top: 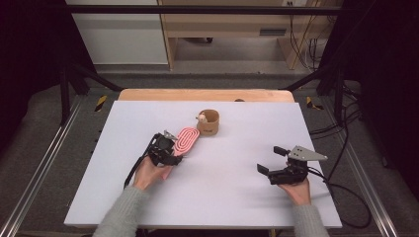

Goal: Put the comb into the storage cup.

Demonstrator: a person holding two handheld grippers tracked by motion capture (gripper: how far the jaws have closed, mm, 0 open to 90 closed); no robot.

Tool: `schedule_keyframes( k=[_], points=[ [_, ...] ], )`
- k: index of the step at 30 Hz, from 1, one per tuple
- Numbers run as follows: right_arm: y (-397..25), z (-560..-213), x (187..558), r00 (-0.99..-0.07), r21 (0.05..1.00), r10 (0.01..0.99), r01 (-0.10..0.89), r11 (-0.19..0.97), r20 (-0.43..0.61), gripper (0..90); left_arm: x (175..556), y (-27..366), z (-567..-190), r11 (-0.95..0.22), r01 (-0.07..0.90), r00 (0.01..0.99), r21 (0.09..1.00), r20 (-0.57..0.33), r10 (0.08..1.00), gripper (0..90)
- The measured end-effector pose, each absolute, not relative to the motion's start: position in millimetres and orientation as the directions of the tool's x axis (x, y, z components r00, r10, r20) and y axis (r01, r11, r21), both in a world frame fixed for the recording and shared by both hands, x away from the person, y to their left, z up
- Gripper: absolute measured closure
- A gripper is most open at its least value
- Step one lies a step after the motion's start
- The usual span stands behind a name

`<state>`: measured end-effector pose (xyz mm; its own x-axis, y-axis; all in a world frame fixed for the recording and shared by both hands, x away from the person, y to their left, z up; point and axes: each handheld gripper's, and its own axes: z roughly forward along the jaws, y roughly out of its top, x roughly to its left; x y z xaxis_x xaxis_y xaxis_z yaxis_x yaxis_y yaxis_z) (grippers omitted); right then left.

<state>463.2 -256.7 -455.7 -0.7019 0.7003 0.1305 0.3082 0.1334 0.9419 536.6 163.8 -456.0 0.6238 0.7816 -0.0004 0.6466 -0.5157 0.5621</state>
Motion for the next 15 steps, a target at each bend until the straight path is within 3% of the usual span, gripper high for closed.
schedule_keyframes(
  k=[15],
  points=[
    [-256.6,-455.7,463.3,-0.702,0.941,0.700,0.310,0.133,0.133,0.2,538.1,159.2,-454.7,-0.526,0.664,0.613,0.532,0.015,0.790,60.3]
  ],
)
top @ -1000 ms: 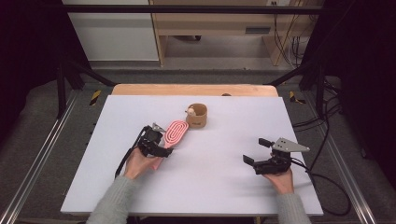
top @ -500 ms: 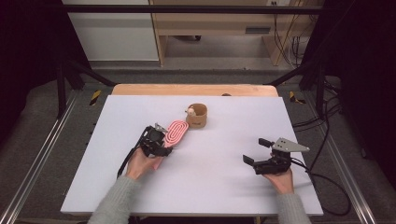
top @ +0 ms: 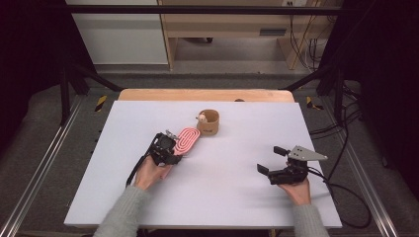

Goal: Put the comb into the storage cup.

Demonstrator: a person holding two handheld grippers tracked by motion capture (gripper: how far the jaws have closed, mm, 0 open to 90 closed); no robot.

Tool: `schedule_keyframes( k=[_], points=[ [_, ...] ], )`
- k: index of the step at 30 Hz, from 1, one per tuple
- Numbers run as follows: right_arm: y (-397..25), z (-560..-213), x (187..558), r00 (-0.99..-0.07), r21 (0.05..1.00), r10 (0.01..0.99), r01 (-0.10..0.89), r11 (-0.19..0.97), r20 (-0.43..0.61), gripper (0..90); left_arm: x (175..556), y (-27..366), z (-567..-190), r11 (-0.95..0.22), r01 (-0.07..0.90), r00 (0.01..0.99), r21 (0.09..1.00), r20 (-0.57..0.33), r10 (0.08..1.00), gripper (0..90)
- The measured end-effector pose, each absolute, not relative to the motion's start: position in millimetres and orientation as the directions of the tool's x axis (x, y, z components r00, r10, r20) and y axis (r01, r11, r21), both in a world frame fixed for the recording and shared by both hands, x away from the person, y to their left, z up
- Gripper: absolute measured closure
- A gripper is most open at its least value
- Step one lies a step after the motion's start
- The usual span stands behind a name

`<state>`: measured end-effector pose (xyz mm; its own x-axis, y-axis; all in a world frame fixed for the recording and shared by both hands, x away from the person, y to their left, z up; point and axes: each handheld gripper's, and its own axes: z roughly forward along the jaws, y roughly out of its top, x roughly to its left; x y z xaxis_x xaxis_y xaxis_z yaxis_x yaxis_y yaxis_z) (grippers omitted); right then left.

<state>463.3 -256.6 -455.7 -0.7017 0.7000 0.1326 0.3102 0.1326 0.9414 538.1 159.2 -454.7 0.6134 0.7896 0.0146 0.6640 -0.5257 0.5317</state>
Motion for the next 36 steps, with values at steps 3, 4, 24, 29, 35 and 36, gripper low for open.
schedule_keyframes(
  k=[3,4,24,29,35,36],
  points=[
    [-257,-456,463,-0.701,0.941,0.700,0.310,0.133,0.133,0.2,538,160,-455,-0.527,0.666,0.614,0.527,0.013,0.789,62.0],
    [-257,-456,463,-0.702,0.941,0.700,0.310,0.133,0.132,0.2,538,160,-455,-0.529,0.667,0.615,0.524,0.013,0.788,62.8],
    [-256,-456,463,-0.702,0.941,0.700,0.311,0.135,0.132,0.2,536,161,-454,-0.561,0.653,0.637,0.510,0.032,0.770,68.0],
    [-256,-456,464,-0.702,0.941,0.700,0.311,0.135,0.131,0.2,533,161,-451,-0.563,0.643,0.641,0.520,0.037,0.767,68.6],
    [-256,-456,464,-0.703,0.940,0.699,0.312,0.136,0.132,0.2,528,162,-446,-0.566,0.630,0.649,0.532,0.040,0.759,68.9],
    [-256,-456,464,-0.703,0.940,0.699,0.312,0.135,0.133,0.2,528,162,-445,-0.563,0.628,0.648,0.537,0.039,0.760,68.9]
  ],
)
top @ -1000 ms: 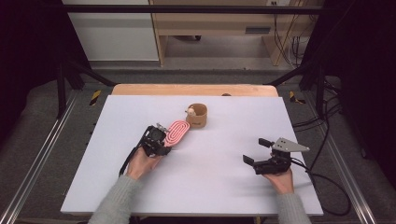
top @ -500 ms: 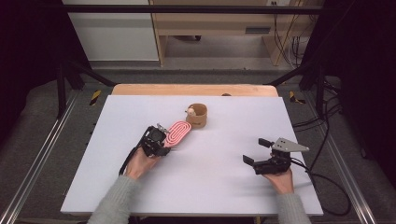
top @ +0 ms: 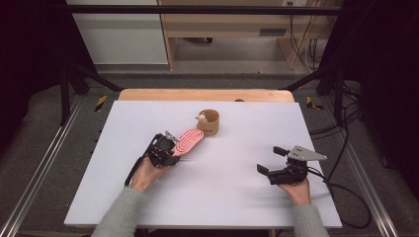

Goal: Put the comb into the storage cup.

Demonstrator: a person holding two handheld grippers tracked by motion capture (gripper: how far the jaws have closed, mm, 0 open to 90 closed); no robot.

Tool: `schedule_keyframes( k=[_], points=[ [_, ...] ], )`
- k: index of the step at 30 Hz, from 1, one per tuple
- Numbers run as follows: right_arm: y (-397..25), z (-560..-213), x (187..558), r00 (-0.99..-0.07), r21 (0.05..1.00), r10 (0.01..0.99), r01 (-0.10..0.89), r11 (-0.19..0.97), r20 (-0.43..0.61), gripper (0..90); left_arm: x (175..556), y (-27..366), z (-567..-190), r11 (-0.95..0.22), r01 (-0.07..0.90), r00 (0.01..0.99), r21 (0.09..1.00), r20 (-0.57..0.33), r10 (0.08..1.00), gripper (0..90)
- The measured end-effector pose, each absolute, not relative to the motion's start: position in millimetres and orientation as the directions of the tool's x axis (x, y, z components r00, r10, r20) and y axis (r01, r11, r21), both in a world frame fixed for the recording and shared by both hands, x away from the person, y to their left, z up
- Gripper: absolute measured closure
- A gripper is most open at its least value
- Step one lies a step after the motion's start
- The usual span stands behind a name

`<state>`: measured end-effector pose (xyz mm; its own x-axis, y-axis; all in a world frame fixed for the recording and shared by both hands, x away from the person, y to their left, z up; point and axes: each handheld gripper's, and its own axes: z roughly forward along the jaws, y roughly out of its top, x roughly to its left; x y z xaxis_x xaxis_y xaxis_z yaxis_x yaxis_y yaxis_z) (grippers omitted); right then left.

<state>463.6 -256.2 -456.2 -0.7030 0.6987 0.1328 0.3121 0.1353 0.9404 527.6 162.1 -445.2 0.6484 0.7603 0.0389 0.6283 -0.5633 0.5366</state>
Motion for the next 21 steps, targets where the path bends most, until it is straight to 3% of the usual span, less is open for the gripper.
schedule_keyframes(
  k=[21],
  points=[
    [-255,-457,464,-0.704,0.939,0.697,0.315,0.136,0.135,0.3,510,182,-433,-0.517,0.596,0.638,0.614,0.029,0.770,69.2]
  ],
)
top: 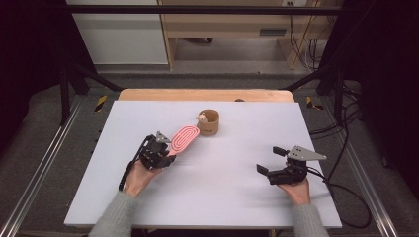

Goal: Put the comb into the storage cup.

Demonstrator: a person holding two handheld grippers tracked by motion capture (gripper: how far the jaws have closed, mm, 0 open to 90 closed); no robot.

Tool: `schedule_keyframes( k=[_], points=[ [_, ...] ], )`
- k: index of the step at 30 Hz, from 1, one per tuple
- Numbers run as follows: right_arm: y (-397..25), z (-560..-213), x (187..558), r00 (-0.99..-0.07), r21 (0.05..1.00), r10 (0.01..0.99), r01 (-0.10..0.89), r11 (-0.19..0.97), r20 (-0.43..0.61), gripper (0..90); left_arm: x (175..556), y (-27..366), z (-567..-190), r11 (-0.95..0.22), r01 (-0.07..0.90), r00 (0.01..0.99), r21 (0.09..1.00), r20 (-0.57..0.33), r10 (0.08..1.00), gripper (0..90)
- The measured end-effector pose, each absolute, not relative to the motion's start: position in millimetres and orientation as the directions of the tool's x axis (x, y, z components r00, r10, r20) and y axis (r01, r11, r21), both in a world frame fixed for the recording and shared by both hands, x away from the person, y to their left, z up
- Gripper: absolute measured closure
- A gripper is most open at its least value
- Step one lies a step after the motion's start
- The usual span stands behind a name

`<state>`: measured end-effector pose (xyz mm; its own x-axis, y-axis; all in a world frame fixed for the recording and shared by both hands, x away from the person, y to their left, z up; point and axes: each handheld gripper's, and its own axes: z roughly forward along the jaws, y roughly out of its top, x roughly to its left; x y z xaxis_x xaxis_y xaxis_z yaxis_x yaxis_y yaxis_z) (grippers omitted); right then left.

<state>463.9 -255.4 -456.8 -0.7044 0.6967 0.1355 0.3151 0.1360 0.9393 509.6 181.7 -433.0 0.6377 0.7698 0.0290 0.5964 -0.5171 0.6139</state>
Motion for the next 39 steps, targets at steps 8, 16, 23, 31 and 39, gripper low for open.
schedule_keyframes(
  k=[8,16,23,31,39],
  points=[
    [-255,-457,464,-0.703,0.936,0.697,0.324,0.138,0.141,0.4,501,192,-434,-0.483,0.589,0.622,0.648,0.017,0.783,69.2],
    [-254,-458,465,-0.704,0.934,0.695,0.329,0.139,0.145,0.4,494,201,-432,-0.444,0.577,0.606,0.685,0.005,0.796,69.2],
    [-254,-458,466,-0.702,0.932,0.697,0.333,0.140,0.146,0.4,489,205,-433,-0.420,0.565,0.594,0.710,0.004,0.804,69.1],
    [-251,-456,465,-0.702,0.931,0.696,0.337,0.141,0.149,0.5,483,211,-435,-0.392,0.547,0.588,0.740,-0.006,0.809,69.1],
    [-248,-452,465,-0.702,0.932,0.696,0.337,0.132,0.155,0.5,480,211,-435,-0.379,0.536,0.579,0.754,-0.002,0.815,69.1]
  ],
)
